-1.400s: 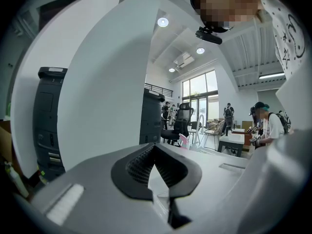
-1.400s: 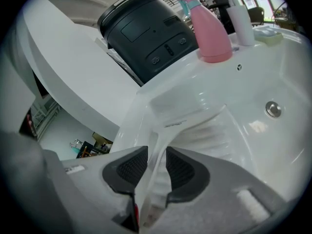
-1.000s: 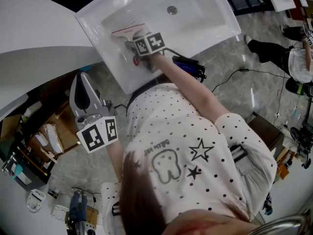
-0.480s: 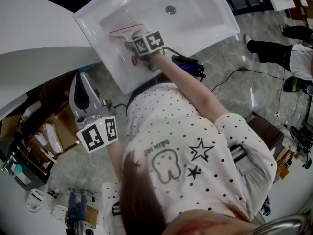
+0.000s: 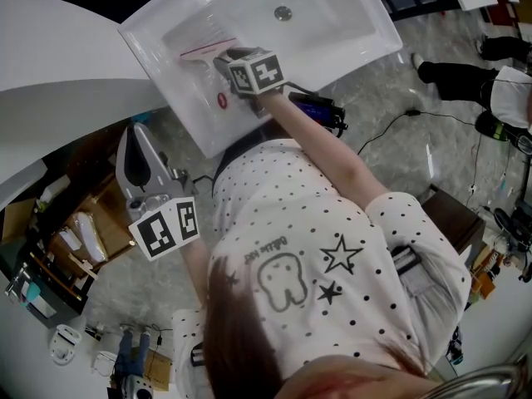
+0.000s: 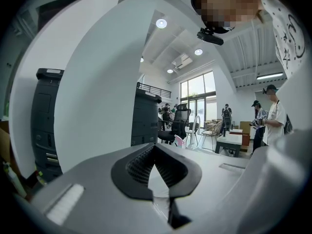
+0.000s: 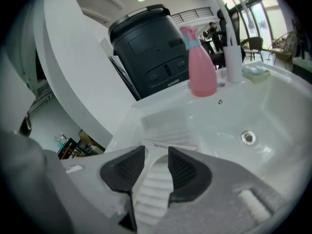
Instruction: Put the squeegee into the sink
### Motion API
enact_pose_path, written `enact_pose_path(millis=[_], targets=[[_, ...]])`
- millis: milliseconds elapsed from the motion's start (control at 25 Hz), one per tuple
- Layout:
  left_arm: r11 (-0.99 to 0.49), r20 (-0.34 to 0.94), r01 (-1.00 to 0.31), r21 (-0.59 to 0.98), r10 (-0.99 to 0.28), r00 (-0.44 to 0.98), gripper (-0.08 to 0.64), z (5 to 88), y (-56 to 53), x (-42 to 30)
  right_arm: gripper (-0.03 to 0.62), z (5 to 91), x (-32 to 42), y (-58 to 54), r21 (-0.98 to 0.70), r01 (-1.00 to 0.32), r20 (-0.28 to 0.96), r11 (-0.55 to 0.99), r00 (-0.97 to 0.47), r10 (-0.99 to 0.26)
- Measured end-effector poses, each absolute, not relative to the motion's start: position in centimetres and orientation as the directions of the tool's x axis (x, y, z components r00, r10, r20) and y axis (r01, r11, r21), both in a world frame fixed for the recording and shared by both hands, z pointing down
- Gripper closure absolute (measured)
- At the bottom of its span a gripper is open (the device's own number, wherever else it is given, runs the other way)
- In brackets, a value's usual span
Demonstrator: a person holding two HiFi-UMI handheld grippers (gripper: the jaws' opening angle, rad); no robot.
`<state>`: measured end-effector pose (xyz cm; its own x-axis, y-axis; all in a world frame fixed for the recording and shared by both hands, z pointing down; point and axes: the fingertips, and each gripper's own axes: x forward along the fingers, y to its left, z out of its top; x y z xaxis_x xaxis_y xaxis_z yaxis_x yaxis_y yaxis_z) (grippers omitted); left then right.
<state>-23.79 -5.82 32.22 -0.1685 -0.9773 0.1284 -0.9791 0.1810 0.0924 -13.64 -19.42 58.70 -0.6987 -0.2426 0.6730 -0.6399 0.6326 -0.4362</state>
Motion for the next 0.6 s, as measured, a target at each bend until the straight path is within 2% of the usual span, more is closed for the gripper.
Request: enact_pose_path(millis=[120, 200, 240, 360, 600], targets=[[0.176, 0.124, -0.980, 0.091, -0.979, -0.164, 0.575, 32.1, -5.7, -23.4, 0.487, 56.6, -13.0, -21.0, -0.372, -0.652, 0.637, 0.661, -0.697, -0.329], [0.172, 0.119, -0.981, 0.090, -0.980, -0.161, 0.575, 31.9, -5.5, -23.1, 0.574, 55.0, -12.5, -22.0, -0.334, -0.663, 0.608, 0.670, -0.694, -0.384], [0.172, 0.117, -0.981, 0.090, -0.980, -0.161, 0.575, 31.9, -5.4, -23.0, 0.595, 54.2, -12.3, -22.4, -0.321, -0.665, 0.589, 0.675, -0.698, -0.407], [0.177, 0.112, -0.980, 0.088, -0.980, -0.167, 0.575, 31.7, -5.0, -22.8, 0.595, 51.3, -12.0, -23.2, -0.318, -0.639, 0.506, 0.700, -0.739, -0.445], [0.177, 0.100, -0.980, 0.090, -0.981, -0.168, 0.575, 31.7, -4.3, -22.8, 0.597, 41.9, -9.8, -24.8, -0.373, -0.573, 0.264, 0.730, -0.819, -0.509]])
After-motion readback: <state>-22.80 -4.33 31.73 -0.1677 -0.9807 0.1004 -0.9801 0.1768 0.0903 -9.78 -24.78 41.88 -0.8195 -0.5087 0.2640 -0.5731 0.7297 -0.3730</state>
